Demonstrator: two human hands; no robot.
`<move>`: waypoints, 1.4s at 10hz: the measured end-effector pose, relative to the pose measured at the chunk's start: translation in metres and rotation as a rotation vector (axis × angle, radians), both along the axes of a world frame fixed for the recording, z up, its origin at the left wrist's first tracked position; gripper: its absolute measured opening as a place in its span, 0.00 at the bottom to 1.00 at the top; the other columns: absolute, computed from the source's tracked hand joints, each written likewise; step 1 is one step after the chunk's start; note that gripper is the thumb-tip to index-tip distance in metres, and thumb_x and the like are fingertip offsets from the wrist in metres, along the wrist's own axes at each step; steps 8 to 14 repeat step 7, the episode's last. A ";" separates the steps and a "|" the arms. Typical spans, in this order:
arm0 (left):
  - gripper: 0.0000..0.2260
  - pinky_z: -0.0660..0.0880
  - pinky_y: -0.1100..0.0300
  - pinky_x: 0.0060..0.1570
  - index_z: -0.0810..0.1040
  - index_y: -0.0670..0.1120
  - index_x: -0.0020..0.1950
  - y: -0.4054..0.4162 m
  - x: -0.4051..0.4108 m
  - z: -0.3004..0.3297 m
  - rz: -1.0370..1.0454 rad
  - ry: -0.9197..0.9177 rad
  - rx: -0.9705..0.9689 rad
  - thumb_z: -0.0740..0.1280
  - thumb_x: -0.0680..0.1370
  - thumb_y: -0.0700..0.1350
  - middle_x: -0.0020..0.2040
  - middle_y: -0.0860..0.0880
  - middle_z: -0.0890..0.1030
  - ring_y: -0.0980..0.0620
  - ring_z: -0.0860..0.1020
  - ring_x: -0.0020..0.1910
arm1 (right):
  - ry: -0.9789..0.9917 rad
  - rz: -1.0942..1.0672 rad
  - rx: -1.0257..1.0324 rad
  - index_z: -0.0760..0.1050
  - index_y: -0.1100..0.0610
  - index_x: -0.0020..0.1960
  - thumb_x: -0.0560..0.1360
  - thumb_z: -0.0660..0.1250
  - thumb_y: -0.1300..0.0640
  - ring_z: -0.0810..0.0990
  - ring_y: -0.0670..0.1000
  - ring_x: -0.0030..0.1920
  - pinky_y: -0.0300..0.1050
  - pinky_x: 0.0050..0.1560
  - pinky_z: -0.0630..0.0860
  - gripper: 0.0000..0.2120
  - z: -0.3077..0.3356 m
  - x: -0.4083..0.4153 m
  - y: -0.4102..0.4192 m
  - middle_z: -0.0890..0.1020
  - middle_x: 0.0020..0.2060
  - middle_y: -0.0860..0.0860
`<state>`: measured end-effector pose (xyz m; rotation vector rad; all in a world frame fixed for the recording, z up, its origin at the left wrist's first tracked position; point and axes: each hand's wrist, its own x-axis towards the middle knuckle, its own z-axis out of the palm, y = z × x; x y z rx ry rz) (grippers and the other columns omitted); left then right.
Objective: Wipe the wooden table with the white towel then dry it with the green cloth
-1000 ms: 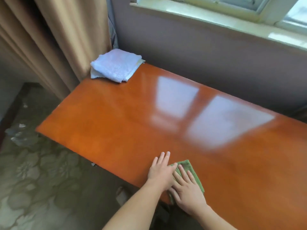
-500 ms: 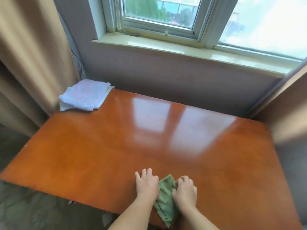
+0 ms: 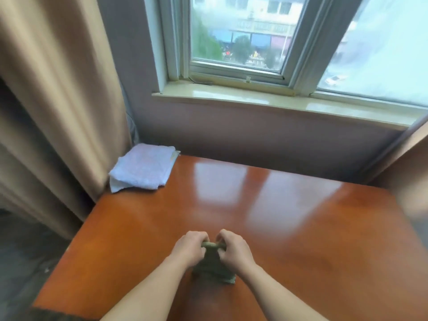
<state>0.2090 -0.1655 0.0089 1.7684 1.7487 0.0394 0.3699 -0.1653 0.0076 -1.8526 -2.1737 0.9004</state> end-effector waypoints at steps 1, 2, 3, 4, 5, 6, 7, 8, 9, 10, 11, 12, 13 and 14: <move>0.06 0.73 0.60 0.45 0.78 0.54 0.48 0.008 -0.060 0.017 0.144 -0.049 0.002 0.65 0.74 0.44 0.50 0.50 0.80 0.49 0.76 0.48 | 0.014 0.007 -0.012 0.77 0.51 0.54 0.70 0.64 0.57 0.79 0.53 0.50 0.43 0.46 0.74 0.13 0.007 -0.045 0.022 0.82 0.49 0.48; 0.05 0.72 0.63 0.45 0.81 0.52 0.46 0.012 -0.121 0.028 0.378 -0.143 0.018 0.69 0.72 0.44 0.47 0.51 0.81 0.51 0.77 0.47 | 0.061 0.016 -0.049 0.80 0.53 0.46 0.71 0.66 0.56 0.78 0.53 0.43 0.44 0.39 0.74 0.06 0.012 -0.094 0.043 0.83 0.42 0.51; 0.04 0.70 0.65 0.45 0.81 0.50 0.45 0.015 -0.174 0.035 0.583 -0.219 0.079 0.71 0.71 0.44 0.43 0.52 0.81 0.52 0.76 0.46 | 0.135 0.065 -0.108 0.78 0.51 0.41 0.72 0.68 0.56 0.77 0.51 0.41 0.39 0.34 0.69 0.01 0.020 -0.148 0.063 0.81 0.38 0.48; 0.04 0.67 0.65 0.45 0.81 0.50 0.46 0.022 -0.217 0.040 0.718 -0.242 0.122 0.71 0.72 0.44 0.42 0.53 0.79 0.53 0.74 0.46 | 0.207 0.079 -0.130 0.77 0.50 0.41 0.71 0.69 0.55 0.78 0.49 0.41 0.35 0.33 0.67 0.02 0.028 -0.197 0.087 0.80 0.37 0.47; 0.06 0.70 0.64 0.47 0.81 0.49 0.48 0.037 -0.253 0.036 0.817 -0.271 0.157 0.72 0.72 0.43 0.43 0.51 0.80 0.50 0.77 0.48 | 0.236 0.083 -0.150 0.81 0.53 0.45 0.70 0.69 0.57 0.79 0.51 0.41 0.38 0.37 0.73 0.04 0.029 -0.234 0.111 0.80 0.38 0.48; 0.16 0.71 0.61 0.56 0.77 0.49 0.61 0.059 -0.276 0.037 0.892 -0.304 0.203 0.70 0.73 0.41 0.55 0.48 0.78 0.47 0.76 0.56 | 0.316 -0.044 -0.219 0.80 0.58 0.55 0.69 0.67 0.61 0.82 0.56 0.40 0.46 0.40 0.79 0.15 0.029 -0.256 0.139 0.83 0.44 0.53; 0.23 0.67 0.60 0.61 0.70 0.49 0.69 0.067 -0.284 0.031 0.943 -0.308 0.243 0.68 0.75 0.41 0.66 0.47 0.71 0.46 0.72 0.63 | 0.302 -0.112 -0.226 0.77 0.57 0.60 0.71 0.68 0.59 0.83 0.55 0.41 0.42 0.36 0.76 0.17 0.022 -0.244 0.146 0.83 0.51 0.53; 0.23 0.67 0.60 0.61 0.70 0.49 0.69 0.067 -0.284 0.031 0.943 -0.308 0.243 0.68 0.75 0.41 0.66 0.47 0.71 0.46 0.72 0.63 | 0.302 -0.112 -0.226 0.77 0.57 0.60 0.71 0.68 0.59 0.83 0.55 0.41 0.42 0.36 0.76 0.17 0.022 -0.244 0.146 0.83 0.51 0.53; 0.23 0.67 0.60 0.61 0.70 0.49 0.69 0.067 -0.284 0.031 0.943 -0.308 0.243 0.68 0.75 0.41 0.66 0.47 0.71 0.46 0.72 0.63 | 0.302 -0.112 -0.226 0.77 0.57 0.60 0.71 0.68 0.59 0.83 0.55 0.41 0.42 0.36 0.76 0.17 0.022 -0.244 0.146 0.83 0.51 0.53; 0.23 0.67 0.60 0.61 0.70 0.49 0.69 0.067 -0.284 0.031 0.943 -0.308 0.243 0.68 0.75 0.41 0.66 0.47 0.71 0.46 0.72 0.63 | 0.302 -0.112 -0.226 0.77 0.57 0.60 0.71 0.68 0.59 0.83 0.55 0.41 0.42 0.36 0.76 0.17 0.022 -0.244 0.146 0.83 0.51 0.53; 0.23 0.67 0.60 0.61 0.70 0.49 0.69 0.067 -0.284 0.031 0.943 -0.308 0.243 0.68 0.75 0.41 0.66 0.47 0.71 0.46 0.72 0.63 | 0.302 -0.112 -0.226 0.77 0.57 0.60 0.71 0.68 0.59 0.83 0.55 0.41 0.42 0.36 0.76 0.17 0.022 -0.244 0.146 0.83 0.51 0.53; 0.23 0.67 0.60 0.61 0.70 0.49 0.69 0.067 -0.284 0.031 0.943 -0.308 0.243 0.68 0.75 0.41 0.66 0.47 0.71 0.46 0.72 0.63 | 0.302 -0.112 -0.226 0.77 0.57 0.60 0.71 0.68 0.59 0.83 0.55 0.41 0.42 0.36 0.76 0.17 0.022 -0.244 0.146 0.83 0.51 0.53; 0.23 0.67 0.60 0.61 0.70 0.49 0.69 0.067 -0.284 0.031 0.943 -0.308 0.243 0.68 0.75 0.41 0.66 0.47 0.71 0.46 0.72 0.63 | 0.302 -0.112 -0.226 0.77 0.57 0.60 0.71 0.68 0.59 0.83 0.55 0.41 0.42 0.36 0.76 0.17 0.022 -0.244 0.146 0.83 0.51 0.53; 0.23 0.67 0.60 0.61 0.70 0.49 0.69 0.067 -0.284 0.031 0.943 -0.308 0.243 0.68 0.75 0.41 0.66 0.47 0.71 0.46 0.72 0.63 | 0.302 -0.112 -0.226 0.77 0.57 0.60 0.71 0.68 0.59 0.83 0.55 0.41 0.42 0.36 0.76 0.17 0.022 -0.244 0.146 0.83 0.51 0.53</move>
